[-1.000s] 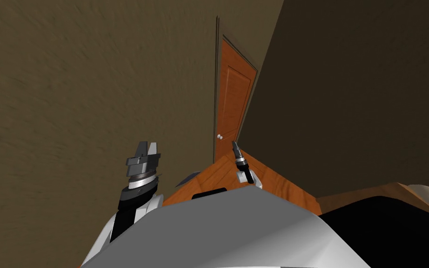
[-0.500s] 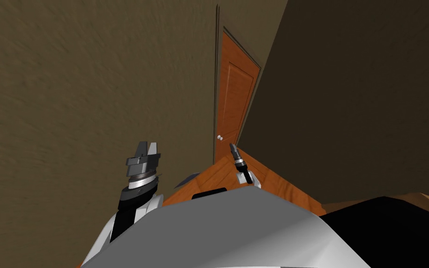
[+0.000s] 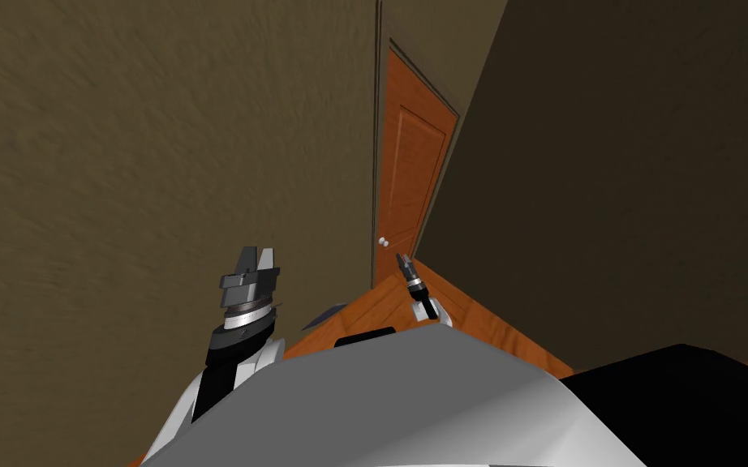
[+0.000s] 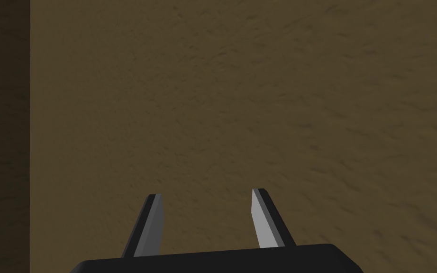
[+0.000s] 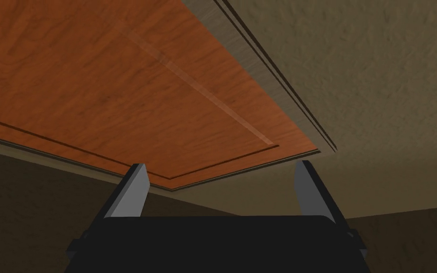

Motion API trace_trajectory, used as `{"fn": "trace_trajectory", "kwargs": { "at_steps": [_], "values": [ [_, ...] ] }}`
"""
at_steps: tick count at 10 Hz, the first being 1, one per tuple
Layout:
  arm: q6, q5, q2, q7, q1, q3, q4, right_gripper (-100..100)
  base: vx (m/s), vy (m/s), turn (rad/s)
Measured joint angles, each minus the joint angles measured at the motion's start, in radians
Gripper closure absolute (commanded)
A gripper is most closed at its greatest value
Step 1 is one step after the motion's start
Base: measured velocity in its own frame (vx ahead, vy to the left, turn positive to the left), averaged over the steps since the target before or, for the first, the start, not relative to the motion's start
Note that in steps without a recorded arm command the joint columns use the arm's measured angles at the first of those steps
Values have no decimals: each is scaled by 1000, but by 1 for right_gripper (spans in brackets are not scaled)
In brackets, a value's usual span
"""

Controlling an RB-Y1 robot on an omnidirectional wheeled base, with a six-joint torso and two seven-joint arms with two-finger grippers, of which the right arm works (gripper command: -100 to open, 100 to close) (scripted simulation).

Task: Pull the door open

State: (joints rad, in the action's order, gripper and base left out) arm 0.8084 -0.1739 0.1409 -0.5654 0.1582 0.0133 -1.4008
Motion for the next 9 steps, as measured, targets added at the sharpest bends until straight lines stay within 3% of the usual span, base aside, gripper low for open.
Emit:
{"fn": "trace_trajectory", "kwargs": {
  "at_steps": [6, 9],
  "values": [
    [41, -45, 22, -116, -66, 3, 185, -100, 70, -65, 55],
    [49, -67, 29, -170, -91, 1, 256, -100, 56, -53, 41]
  ]
}}
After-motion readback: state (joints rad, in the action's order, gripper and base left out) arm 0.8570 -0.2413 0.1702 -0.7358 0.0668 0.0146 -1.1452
